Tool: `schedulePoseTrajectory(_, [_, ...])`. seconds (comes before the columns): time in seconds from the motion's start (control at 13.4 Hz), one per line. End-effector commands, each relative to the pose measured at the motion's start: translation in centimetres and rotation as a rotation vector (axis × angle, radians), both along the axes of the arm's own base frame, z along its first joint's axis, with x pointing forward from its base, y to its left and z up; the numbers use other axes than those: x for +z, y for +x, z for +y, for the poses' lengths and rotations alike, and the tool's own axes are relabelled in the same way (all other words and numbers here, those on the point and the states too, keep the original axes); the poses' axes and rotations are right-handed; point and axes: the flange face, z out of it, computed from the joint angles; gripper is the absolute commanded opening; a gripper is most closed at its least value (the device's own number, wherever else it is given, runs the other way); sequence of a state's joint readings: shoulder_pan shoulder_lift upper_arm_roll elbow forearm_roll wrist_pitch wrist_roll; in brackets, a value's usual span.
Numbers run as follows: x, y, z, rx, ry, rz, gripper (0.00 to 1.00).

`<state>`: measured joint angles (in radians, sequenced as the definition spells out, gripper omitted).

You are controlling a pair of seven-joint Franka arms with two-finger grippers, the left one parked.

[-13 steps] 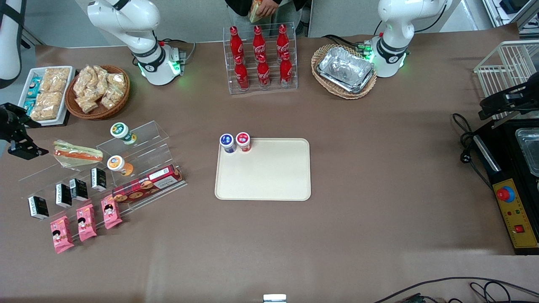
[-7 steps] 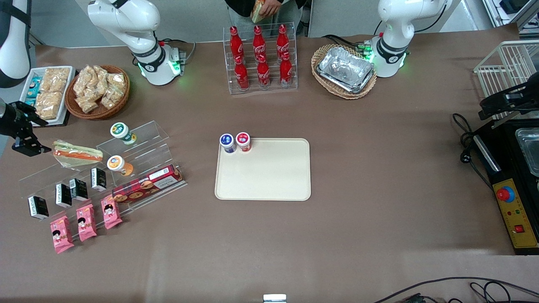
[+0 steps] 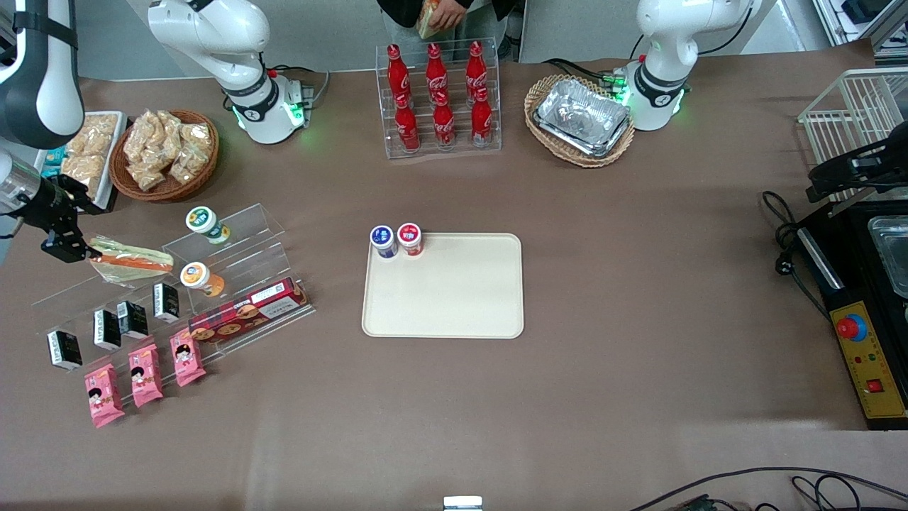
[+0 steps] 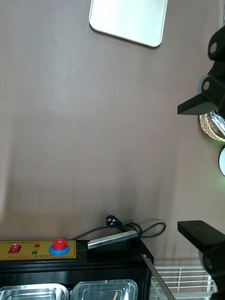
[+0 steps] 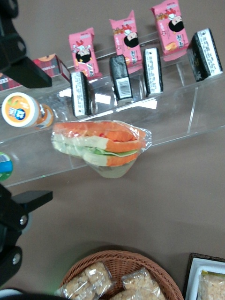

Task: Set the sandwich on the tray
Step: 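Lower the open right gripper over the plastic-wrapped sandwich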

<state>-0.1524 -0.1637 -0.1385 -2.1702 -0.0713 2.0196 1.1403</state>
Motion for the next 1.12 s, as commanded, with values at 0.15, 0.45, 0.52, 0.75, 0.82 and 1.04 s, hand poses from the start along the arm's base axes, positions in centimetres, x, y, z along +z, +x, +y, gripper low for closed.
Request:
schedulePoseTrajectory(0.15, [-3.8,-1.5,-2.3,-0.086,-0.021,-0.068,0.97])
schedulePoseTrajectory(0.45, [-5.7,-0.9,-2.5,-0.119,-0.011,-0.055,0.97])
schedulePoseTrajectory(0.52, [-6.1,-0.7,-2.5,-0.129,-0.01,-0.053,0.97])
schedulePoseTrajectory(0.75, [-7.3,-0.2,-2.9,-0.138,-0.01,-0.066,0.97])
schedulePoseTrajectory(0.82, [-7.6,-0.2,-3.3,-0.147,-0.01,-0.072,0.98])
schedulePoseTrajectory(1.04, [-8.4,0.3,-3.5,-0.149,-0.011,-0.08,0.98])
